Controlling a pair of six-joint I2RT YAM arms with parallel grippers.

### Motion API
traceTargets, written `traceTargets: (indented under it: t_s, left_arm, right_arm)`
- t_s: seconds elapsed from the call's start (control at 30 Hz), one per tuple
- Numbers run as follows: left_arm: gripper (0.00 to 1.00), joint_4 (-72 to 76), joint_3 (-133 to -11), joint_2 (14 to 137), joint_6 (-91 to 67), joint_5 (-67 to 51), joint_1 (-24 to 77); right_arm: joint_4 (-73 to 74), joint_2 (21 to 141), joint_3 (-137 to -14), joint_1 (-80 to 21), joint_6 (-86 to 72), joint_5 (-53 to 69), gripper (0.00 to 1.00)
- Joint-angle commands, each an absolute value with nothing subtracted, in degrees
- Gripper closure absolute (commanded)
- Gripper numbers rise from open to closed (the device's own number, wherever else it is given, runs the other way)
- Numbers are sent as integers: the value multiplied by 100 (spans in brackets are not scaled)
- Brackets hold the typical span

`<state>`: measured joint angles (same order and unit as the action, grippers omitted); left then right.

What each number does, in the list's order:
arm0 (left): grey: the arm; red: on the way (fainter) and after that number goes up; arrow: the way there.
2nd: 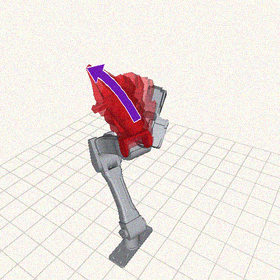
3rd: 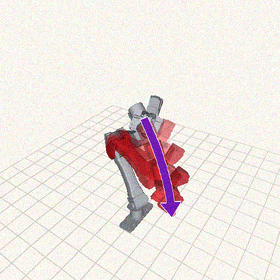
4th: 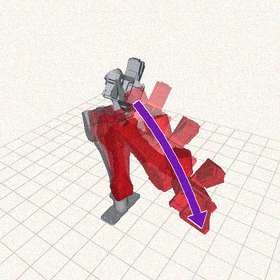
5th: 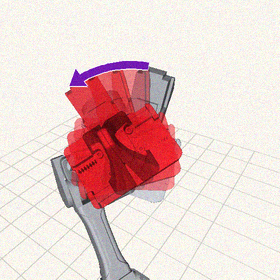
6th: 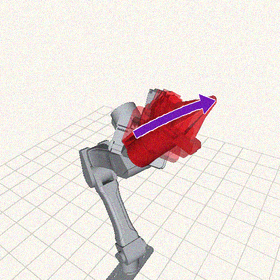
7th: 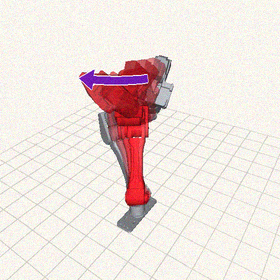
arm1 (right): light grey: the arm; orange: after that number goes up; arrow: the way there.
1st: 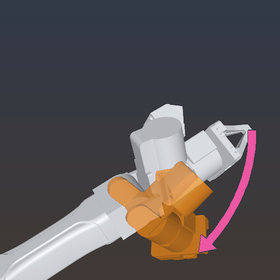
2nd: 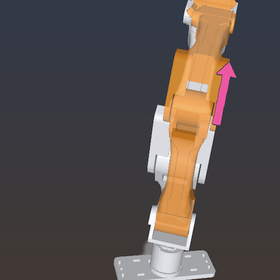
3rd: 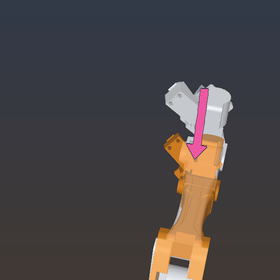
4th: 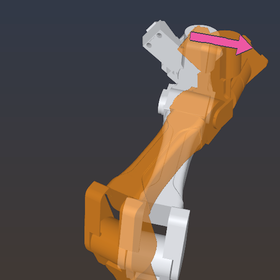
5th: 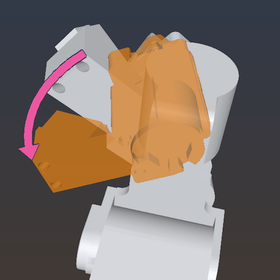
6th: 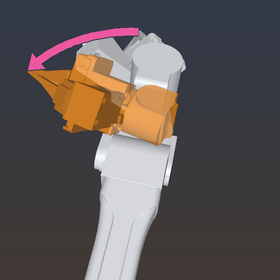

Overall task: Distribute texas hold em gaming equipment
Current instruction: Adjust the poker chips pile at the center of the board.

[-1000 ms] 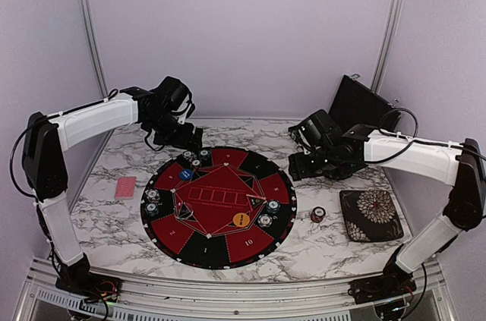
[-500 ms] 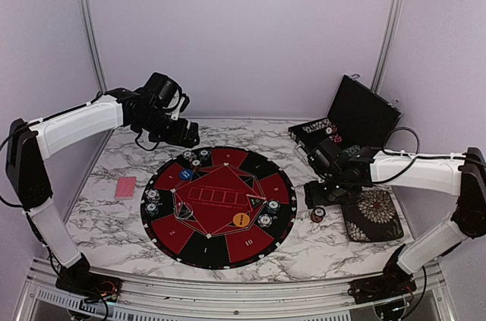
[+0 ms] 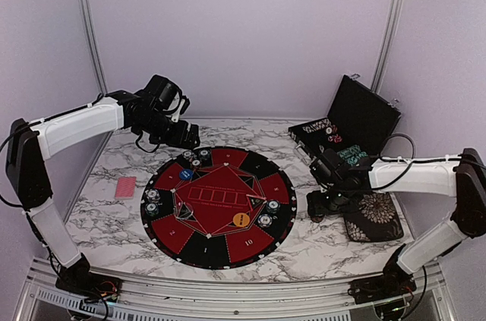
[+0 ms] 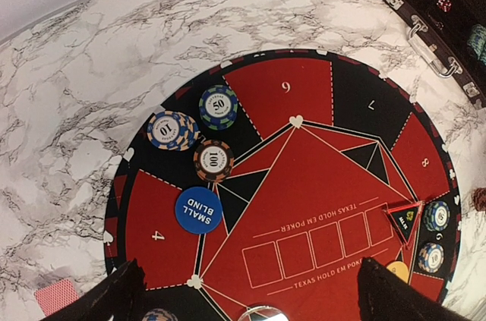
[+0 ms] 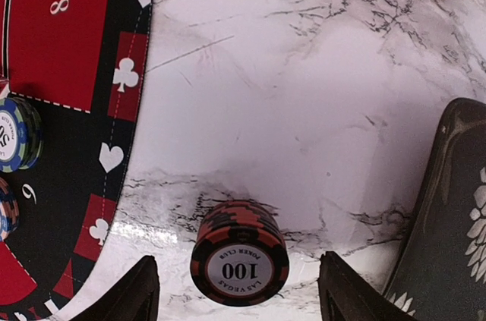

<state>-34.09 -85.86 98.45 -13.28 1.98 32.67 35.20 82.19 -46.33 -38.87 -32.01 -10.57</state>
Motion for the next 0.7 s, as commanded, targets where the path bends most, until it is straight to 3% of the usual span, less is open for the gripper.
traceTargets:
  t_s: [0.0, 0.67]
  left_arm:
    - [1, -3316, -8552, 9744, -1371, 193, 3270]
    - [1, -3318, -8533, 9808, -1358, 163, 3270]
  right_arm:
    - [3311, 8320, -4647, -3812, -3281, -1003, 32]
    - [3120, 8543, -4542, -3812, -3324, -948, 41]
